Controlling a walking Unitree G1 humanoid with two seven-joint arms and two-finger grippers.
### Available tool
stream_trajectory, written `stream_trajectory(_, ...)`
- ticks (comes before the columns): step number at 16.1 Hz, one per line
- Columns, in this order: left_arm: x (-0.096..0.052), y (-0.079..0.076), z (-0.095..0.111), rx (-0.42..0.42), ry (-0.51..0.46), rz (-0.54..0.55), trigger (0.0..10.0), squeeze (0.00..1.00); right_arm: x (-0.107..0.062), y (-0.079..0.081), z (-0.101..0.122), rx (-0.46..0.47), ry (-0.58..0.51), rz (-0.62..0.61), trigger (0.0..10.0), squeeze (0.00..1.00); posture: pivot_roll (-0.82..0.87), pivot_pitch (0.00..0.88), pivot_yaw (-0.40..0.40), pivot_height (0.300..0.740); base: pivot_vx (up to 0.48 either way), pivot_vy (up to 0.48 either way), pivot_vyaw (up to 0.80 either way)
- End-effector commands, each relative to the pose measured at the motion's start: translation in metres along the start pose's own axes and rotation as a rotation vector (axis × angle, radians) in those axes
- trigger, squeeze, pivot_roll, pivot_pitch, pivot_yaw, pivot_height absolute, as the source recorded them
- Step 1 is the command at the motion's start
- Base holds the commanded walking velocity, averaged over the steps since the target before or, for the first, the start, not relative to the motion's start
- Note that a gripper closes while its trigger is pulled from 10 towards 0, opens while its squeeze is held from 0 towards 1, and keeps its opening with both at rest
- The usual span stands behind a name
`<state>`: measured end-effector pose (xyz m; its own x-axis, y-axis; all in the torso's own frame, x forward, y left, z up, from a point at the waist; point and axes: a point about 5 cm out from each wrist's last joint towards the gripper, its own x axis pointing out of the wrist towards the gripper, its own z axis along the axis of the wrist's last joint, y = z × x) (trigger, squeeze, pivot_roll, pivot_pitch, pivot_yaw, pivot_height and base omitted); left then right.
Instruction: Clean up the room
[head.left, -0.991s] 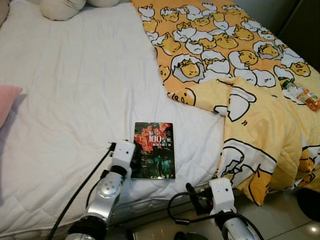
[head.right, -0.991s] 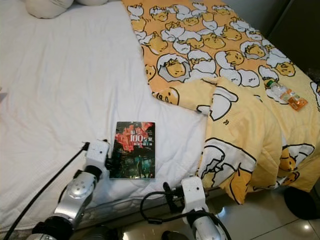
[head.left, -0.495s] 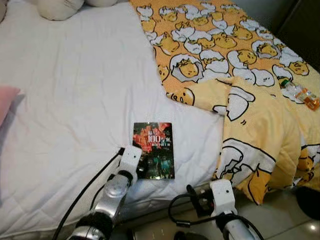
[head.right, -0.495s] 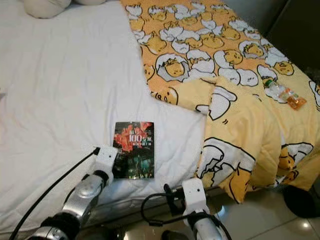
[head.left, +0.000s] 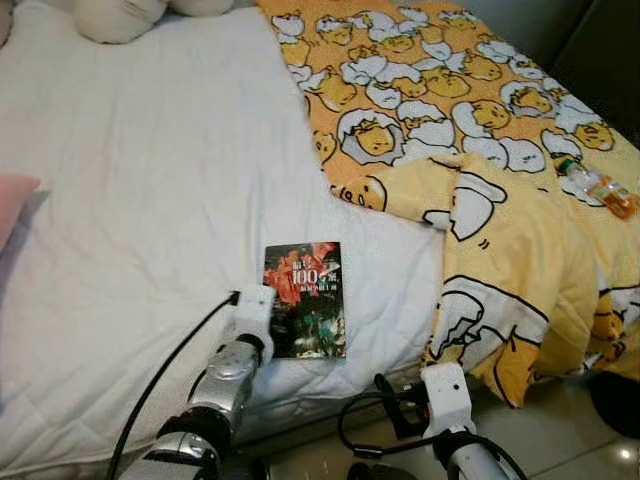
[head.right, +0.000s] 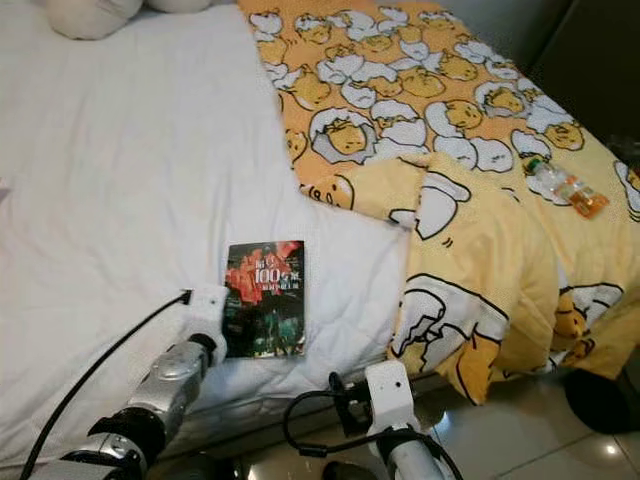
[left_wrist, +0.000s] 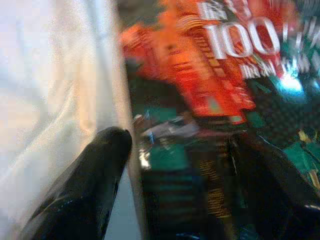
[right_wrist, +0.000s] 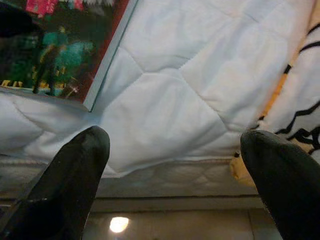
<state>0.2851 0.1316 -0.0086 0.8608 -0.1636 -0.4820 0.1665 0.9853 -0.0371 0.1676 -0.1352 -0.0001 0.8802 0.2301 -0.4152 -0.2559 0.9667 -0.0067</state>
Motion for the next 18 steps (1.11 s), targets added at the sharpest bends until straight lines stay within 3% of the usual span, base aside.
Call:
stream_trajectory(1,-0.006,0.001,-0.021,-0.043,0.092,0.02,10.0,0.0,-0.002,-0.005,-0.002,-0.001,0.007,-0.019,10.0,0.0,-0.01,0.1,-0.065,0.74,0.0,0.0,0.0)
stream_trajectory(4,-0.007,-0.006,-0.031,-0.065,0.158,-0.016,10.0,0.0,-0.001,-0.004,-0.002,-0.004,0.003,-0.014,10.0,0.0,-0.01,0.09,-0.064,0.74,0.0,0.0,0.0)
stream_trajectory(6,-0.008,-0.012,-0.036,-0.02,0.21,-0.089,10.0,0.0,0.0,-0.006,-0.001,-0.009,-0.001,-0.017,10.0,0.0,-0.01,0.079,-0.062,0.74,0.0,0.0,0.0)
stream_trajectory(7,-0.008,-0.016,-0.037,0.015,0.212,-0.127,8.4,0.0,0.0,-0.007,-0.001,-0.011,0.0,-0.018,10.0,0.0,-0.01,0.079,-0.062,0.74,0.0,0.0,0.0)
stream_trajectory(8,-0.008,-0.017,-0.039,0.037,0.222,-0.145,1.6,0.0,0.0,-0.007,-0.001,-0.011,0.0,-0.019,10.0,0.0,-0.01,0.074,-0.062,0.74,0.0,0.0,0.0)
stream_trajectory(9,-0.008,-0.02,-0.041,0.043,0.246,-0.158,0.0,0.0,0.001,-0.008,-0.001,-0.013,0.0,-0.018,10.0,0.0,-0.01,0.065,-0.064,0.74,0.0,0.0,0.0)
stream_trajectory(11,-0.008,-0.023,-0.042,-0.005,0.268,-0.164,0.0,0.0,0.003,-0.007,0.0,-0.015,-0.003,-0.016,10.0,0.0,-0.01,0.061,-0.064,0.74,0.0,0.0,0.0)
stream_trajectory(12,-0.007,-0.028,-0.043,-0.088,0.291,-0.191,0.0,0.0,0.004,-0.007,0.002,-0.016,-0.009,-0.012,10.0,0.0,-0.02,0.053,-0.065,0.74,0.0,0.0,0.0)
stream_trajectory(15,-0.005,-0.034,-0.036,-0.197,0.269,-0.236,0.0,0.0,0.005,-0.009,0.004,-0.019,-0.015,-0.016,10.0,0.0,-0.03,0.065,-0.07,0.74,0.0,0.0,0.0)
stream_trajectory(18,-0.001,-0.035,-0.028,-0.255,0.255,-0.246,0.0,0.0,0.006,-0.012,0.004,-0.018,-0.015,-0.025,10.0,0.0,-0.02,0.07,-0.069,0.74,0.0,0.0,0.0)
